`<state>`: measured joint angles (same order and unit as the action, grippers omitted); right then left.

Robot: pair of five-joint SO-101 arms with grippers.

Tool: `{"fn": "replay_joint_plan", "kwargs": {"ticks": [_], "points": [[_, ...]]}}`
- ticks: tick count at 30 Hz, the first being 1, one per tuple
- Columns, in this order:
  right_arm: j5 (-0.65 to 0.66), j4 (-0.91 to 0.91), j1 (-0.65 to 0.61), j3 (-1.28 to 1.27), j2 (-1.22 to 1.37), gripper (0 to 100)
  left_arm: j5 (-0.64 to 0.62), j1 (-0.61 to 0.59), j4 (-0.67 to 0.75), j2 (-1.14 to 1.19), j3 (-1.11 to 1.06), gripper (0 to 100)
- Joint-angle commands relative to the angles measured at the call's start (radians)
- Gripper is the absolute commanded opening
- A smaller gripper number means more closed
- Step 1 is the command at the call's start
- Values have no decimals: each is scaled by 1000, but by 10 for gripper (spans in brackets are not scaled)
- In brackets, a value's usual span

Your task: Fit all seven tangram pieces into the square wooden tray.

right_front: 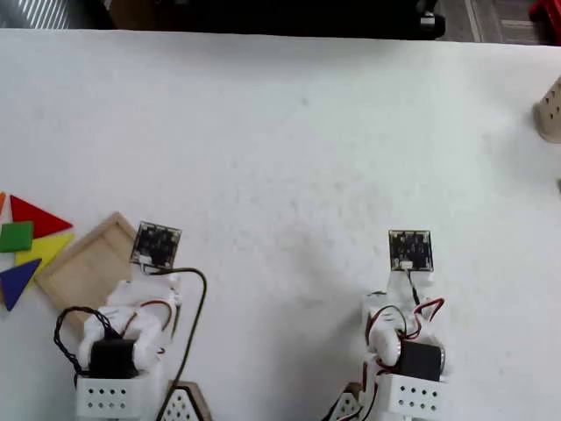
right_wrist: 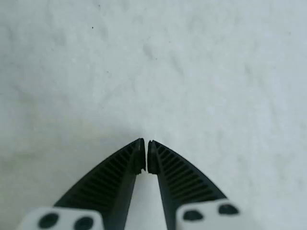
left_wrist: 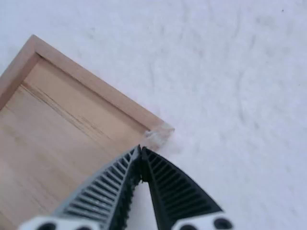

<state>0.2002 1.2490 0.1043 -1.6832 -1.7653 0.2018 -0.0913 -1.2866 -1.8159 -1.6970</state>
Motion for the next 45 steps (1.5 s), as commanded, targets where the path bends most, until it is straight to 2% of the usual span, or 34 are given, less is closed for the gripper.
{"fn": "replay_joint_plan", "kwargs": {"ticks": [1, 20, 25, 27, 30, 35, 39, 45], "points": [[17, -18, -10, -9, -2, 18, -8, -4, -2, -8, 5, 24], [18, -21, -15, -9, -2, 20, -8, -4, -2, -8, 5, 24], [14, -19, -154, -9, -2, 18, -8, -4, -2, -8, 5, 24], [18, -18, -174, -9, -2, 18, -8, -4, -2, -8, 5, 24], [18, -16, -150, -9, -2, 18, -8, -4, -2, -8, 5, 24], [18, -16, -28, -9, -2, 17, -8, -4, -2, -8, 5, 24], [18, -16, -13, -9, -2, 17, -5, 73, 0, -7, 5, 24], [18, -16, -13, -9, -2, 21, -3, 283, 23, -8, 5, 24]]}}
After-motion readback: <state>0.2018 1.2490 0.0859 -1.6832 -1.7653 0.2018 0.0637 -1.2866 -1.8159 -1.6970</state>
